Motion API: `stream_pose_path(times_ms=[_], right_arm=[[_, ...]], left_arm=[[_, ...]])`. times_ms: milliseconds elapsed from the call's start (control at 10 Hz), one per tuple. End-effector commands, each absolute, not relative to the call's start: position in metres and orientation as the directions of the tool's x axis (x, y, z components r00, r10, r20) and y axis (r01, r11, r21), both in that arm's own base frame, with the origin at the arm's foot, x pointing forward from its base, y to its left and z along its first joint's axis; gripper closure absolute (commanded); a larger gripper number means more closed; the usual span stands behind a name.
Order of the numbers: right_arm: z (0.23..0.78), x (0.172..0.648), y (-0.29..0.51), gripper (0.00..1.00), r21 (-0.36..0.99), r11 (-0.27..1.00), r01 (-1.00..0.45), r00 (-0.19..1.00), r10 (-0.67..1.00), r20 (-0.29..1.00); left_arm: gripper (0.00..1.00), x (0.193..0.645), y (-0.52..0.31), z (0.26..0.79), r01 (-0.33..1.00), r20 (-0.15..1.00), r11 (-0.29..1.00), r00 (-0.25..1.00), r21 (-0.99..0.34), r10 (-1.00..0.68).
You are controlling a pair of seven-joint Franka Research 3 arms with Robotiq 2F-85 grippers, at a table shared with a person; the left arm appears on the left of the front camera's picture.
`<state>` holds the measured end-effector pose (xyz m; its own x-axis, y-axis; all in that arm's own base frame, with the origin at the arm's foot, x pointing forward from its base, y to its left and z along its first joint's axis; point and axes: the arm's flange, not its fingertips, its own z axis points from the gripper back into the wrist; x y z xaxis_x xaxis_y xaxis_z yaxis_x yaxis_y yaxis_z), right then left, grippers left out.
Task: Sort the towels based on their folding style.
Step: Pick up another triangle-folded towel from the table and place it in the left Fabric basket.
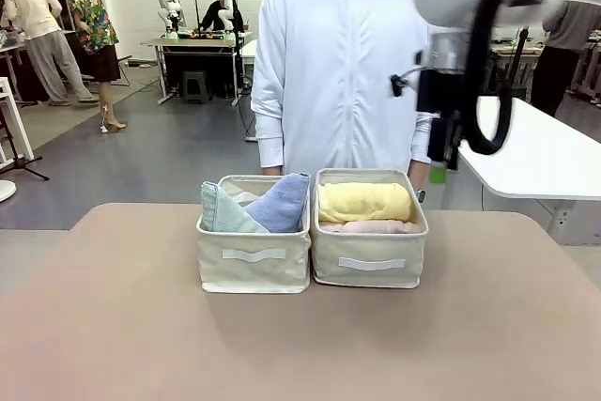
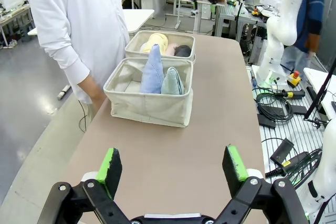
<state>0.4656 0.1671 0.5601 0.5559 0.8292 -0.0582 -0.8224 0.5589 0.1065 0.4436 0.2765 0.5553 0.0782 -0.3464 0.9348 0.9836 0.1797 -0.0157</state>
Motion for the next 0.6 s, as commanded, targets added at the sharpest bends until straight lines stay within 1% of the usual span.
stream_pose_path(times_ms=[0, 100, 200, 400, 500], right_arm=[[0.513, 0.367, 0.111, 0.0, 0.029, 0.598, -0.801, 0.598, 0.797, 0.083], [0.518, 0.374, 0.095, 0.0, 0.02, 0.567, -0.823, 0.565, 0.816, 0.12], [0.523, 0.389, 0.086, 0.0, -0.018, 0.509, -0.86, 0.506, 0.857, 0.096], [0.535, 0.423, 0.072, 0.0, -0.094, 0.435, -0.896, 0.428, 0.9, 0.09], [0.541, 0.437, 0.068, 0.0, -0.128, 0.416, -0.9, 0.401, 0.907, 0.132]], left_arm=[[0.0, 0.441, 0.275, 0.557, 0.983, 0.93, 0.181, 0.081, -0.016, -0.357], [0.0, 0.441, 0.275, 0.557, 0.983, 0.93, 0.181, 0.081, -0.016, -0.357], [0.0, 0.441, 0.275, 0.557, 0.983, 0.93, 0.181, 0.081, -0.016, -0.357], [0.0, 0.441, 0.275, 0.557, 0.983, 0.93, 0.181, 0.081, -0.016, -0.357], [0.0, 0.441, 0.275, 0.557, 0.983, 0.93, 0.181, 0.081, -0.016, -0.357]])
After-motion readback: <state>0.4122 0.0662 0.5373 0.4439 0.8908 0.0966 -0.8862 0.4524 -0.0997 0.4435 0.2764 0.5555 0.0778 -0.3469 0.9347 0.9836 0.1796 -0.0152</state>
